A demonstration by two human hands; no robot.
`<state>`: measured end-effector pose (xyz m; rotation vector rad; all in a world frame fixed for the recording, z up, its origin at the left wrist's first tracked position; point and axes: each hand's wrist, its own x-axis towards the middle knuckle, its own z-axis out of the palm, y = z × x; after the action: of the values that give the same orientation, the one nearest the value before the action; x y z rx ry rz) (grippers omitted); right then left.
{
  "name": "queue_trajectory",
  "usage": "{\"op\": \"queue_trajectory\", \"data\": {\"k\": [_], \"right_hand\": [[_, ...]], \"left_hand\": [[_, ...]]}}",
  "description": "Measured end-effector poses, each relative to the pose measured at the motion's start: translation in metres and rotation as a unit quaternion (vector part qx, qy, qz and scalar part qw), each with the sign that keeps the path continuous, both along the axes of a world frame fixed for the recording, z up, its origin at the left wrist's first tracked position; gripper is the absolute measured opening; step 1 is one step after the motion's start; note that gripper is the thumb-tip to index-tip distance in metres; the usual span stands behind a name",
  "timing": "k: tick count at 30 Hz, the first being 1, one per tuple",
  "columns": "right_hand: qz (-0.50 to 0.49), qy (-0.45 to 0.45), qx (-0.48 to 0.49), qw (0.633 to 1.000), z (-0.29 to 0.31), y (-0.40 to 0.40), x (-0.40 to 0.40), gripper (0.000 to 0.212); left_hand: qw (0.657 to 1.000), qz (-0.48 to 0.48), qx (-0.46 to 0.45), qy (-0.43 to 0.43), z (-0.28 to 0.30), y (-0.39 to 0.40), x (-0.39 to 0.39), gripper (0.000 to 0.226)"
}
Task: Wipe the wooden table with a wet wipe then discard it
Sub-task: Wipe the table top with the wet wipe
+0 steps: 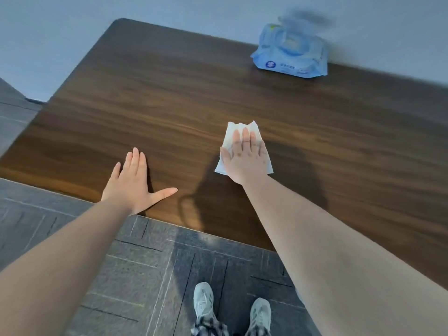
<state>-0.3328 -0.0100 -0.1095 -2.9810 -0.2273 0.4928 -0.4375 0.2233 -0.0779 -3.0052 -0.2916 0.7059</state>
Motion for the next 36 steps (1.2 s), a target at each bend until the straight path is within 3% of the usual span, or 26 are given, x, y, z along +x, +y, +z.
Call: {"op": "queue_trajectory", "data": {"k": [4,16,19,29,36], "right_hand": [[0.058,-0.012,0.006,0.998,-0.002,0.072,0.009,0.066],[0.16,-0.033,0.033,0.986,-0.001,0.214,0.03,0.065],[0.191,-0.031,0.044,0.98,-0.001,0.235,0.032,0.062],[0.266,-0.025,0.043,0.963,-0.004,0.221,0.03,0.062],[0.222,-0.015,0.033,0.974,-0.004,0.155,0.01,0.064]], "left_hand": [[1.0,0.011,-0.026,0.004,-0.007,0.038,-0.01,0.126],[0.998,0.029,-0.054,-0.034,-0.02,0.043,-0.011,0.115],[0.997,0.032,-0.068,-0.037,-0.018,0.044,-0.011,0.121],[0.997,0.025,-0.06,-0.036,-0.018,0.044,-0.011,0.116],[0.998,0.031,-0.057,-0.027,-0.011,0.038,-0.013,0.119]]}}
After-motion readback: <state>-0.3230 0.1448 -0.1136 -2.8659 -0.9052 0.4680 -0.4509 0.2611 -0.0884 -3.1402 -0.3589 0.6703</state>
